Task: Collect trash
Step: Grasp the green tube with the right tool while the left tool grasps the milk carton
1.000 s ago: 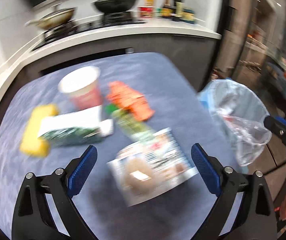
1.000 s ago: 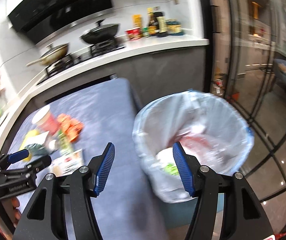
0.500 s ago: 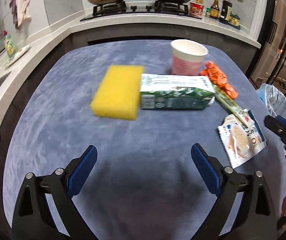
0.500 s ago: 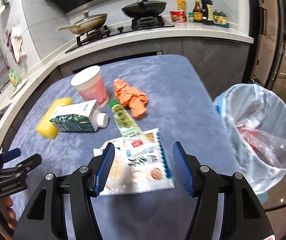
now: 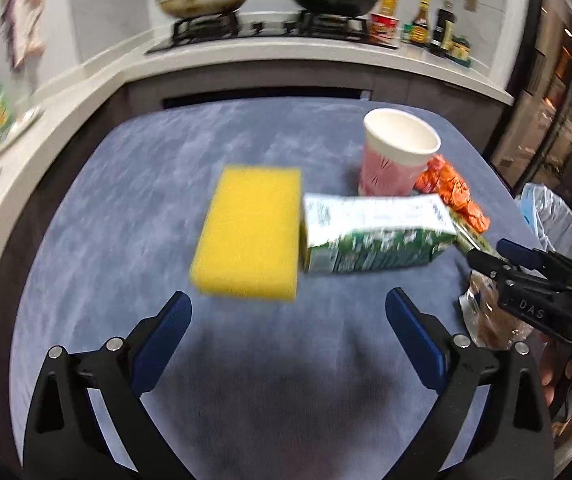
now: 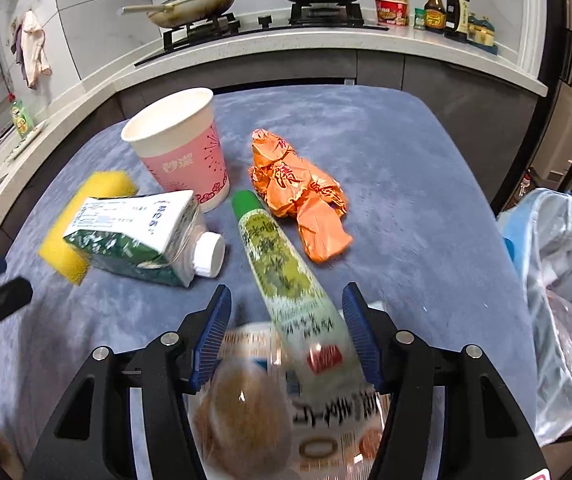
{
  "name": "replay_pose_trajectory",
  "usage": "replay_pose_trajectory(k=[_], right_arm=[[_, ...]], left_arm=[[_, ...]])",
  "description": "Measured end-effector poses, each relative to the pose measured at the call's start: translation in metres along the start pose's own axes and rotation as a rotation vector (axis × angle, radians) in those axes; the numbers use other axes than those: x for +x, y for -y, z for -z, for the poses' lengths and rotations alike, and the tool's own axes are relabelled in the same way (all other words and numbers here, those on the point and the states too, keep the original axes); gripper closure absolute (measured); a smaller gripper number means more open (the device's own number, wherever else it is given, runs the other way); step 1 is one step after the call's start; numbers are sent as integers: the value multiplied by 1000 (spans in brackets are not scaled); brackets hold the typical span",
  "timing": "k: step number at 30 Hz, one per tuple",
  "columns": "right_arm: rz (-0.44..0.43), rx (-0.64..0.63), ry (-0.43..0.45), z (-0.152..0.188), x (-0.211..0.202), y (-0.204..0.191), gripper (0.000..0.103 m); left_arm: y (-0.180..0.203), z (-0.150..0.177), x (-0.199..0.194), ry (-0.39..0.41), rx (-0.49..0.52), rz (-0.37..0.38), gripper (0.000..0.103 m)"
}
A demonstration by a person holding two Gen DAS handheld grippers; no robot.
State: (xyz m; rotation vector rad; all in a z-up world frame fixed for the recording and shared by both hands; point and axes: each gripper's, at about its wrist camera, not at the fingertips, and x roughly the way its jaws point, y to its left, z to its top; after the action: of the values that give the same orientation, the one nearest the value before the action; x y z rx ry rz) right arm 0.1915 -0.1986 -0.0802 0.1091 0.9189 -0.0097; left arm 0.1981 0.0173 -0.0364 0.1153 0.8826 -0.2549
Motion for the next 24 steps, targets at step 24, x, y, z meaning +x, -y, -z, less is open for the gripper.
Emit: replay_pose_trajectory(k=[24], right_arm=[[-105,78,-34,10,-25,2,75]], left_arm=[[23,-59,80,-73,283,416,9]])
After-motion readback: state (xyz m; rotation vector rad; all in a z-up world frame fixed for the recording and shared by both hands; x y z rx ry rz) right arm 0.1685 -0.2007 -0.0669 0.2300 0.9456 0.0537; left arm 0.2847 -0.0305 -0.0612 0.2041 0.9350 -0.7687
